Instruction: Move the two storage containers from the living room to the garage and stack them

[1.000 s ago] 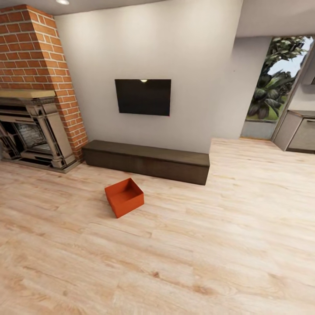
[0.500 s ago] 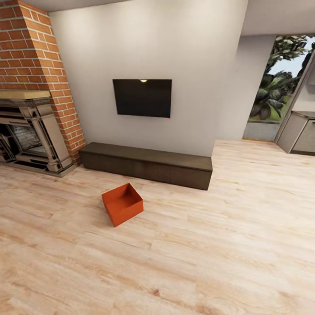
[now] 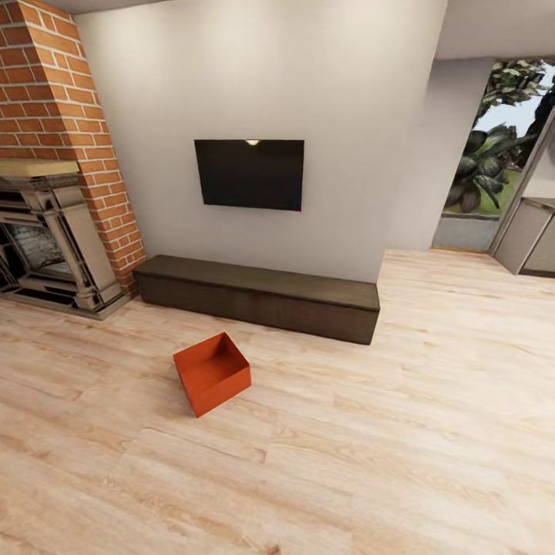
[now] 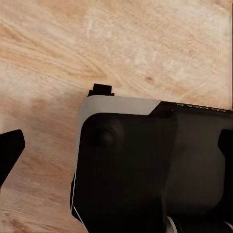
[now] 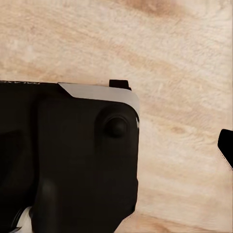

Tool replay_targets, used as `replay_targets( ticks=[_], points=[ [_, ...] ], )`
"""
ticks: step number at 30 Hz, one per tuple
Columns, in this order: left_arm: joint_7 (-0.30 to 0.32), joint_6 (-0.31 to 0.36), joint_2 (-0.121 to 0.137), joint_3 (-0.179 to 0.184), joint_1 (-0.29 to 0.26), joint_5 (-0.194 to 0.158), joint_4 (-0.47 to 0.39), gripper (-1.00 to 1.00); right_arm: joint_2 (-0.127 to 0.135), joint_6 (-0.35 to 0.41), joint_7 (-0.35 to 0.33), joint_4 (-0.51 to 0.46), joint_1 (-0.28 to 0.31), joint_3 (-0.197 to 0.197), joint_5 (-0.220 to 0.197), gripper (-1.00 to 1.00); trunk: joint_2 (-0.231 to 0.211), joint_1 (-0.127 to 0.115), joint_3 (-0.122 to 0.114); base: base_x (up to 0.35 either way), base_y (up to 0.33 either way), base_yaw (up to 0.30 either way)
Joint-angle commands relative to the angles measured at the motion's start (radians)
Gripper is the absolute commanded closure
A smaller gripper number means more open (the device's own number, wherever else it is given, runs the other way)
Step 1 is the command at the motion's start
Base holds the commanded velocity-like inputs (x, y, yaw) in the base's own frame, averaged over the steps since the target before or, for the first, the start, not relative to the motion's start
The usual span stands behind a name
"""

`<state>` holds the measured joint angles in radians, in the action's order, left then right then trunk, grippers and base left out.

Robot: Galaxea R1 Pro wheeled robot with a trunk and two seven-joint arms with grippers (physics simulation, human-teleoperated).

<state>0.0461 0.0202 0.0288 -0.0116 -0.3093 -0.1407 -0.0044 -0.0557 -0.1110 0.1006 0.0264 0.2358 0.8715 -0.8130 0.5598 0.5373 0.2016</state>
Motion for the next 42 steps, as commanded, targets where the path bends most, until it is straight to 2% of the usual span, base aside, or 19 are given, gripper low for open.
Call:
replay_targets(
  ticks=[1,42],
  points=[
    [0.005,0.002,0.0,-0.001,-0.001,-0.01,0.0,-1.0,-0.001,-0.004,0.001,0.003,0.001,0.008,-0.008,-1.0,0.001,0.001,0.002,0.322,0.0,0.0],
    [0.005,0.001,0.001,-0.001,-0.001,-0.01,0.0,-1.0,0.0,-0.004,0.001,0.003,0.001,0.009,-0.008,-1.0,0.001,0.001,0.002,0.322,0.0,0.0]
  ],
)
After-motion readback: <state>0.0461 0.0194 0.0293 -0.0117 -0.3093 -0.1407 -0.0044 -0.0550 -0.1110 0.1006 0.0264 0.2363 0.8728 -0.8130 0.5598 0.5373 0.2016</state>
